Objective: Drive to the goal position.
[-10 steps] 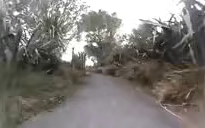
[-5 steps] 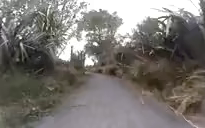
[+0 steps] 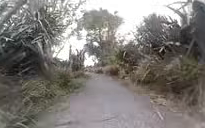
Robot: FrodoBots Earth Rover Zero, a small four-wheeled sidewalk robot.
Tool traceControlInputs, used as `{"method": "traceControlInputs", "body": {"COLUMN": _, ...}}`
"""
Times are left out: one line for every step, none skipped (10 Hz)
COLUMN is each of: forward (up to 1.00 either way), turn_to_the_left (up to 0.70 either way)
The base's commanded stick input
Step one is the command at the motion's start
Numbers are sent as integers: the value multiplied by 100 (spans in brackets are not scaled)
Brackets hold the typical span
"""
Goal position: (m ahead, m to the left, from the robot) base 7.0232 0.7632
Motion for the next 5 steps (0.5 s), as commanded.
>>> {"method": "traceControlInputs", "body": {"forward": 0, "turn_to_the_left": 0}}
{"method": "traceControlInputs", "body": {"forward": 0, "turn_to_the_left": 0}}
{"method": "traceControlInputs", "body": {"forward": 0, "turn_to_the_left": 0}}
{"method": "traceControlInputs", "body": {"forward": 0, "turn_to_the_left": 0}}
{"method": "traceControlInputs", "body": {"forward": 0, "turn_to_the_left": -67}}
